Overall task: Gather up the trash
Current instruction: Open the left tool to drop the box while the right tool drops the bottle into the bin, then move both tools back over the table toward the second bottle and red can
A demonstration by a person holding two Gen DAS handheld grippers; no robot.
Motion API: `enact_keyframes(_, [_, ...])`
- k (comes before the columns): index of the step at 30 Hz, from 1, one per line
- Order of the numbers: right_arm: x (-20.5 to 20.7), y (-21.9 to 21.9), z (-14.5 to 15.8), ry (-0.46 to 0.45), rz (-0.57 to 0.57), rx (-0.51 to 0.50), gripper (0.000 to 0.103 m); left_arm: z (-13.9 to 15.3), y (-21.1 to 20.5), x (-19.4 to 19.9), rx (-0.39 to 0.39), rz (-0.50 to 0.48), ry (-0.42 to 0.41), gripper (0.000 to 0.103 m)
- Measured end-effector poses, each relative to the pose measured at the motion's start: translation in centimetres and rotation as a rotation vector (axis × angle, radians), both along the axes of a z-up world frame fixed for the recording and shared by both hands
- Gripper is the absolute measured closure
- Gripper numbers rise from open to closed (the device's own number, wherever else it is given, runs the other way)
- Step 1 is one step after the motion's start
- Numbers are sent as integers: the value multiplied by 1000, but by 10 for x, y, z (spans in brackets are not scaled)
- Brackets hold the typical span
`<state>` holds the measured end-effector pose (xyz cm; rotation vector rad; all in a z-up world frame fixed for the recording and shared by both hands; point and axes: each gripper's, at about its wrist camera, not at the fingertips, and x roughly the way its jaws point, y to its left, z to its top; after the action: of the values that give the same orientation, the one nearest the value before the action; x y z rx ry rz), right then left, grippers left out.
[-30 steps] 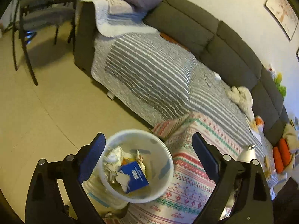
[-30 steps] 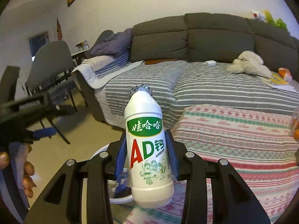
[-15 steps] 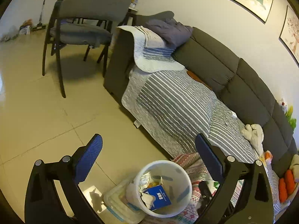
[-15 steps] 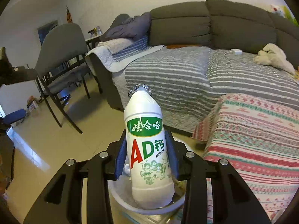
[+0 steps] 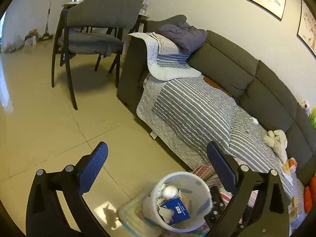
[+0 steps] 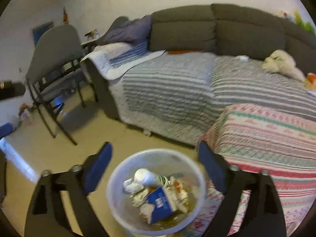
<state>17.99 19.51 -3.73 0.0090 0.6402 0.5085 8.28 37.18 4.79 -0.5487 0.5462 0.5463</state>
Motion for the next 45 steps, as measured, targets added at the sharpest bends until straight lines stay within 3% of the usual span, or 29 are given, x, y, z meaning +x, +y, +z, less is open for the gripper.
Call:
enact_keyframes(9, [13, -39, 15, 7, -164, -53, 7, 1, -35, 6, 114, 9, 70, 7])
enact_keyframes(15, [11, -74, 25, 0, -212, -51, 7, 8, -70, 5, 208, -41, 63, 7])
enact_keyframes(32, [-6, -179, 55, -83, -323, -90, 7, 11, -150, 17, 267, -171, 29, 7])
enact_keyframes(36, [-10, -204, 56, -95, -354, -91, 7, 12, -174, 21, 296, -200, 10, 7])
enact_keyframes(45, [-14, -259, 52, -91, -436, -91, 7, 3, -220, 36, 280, -299, 16, 7])
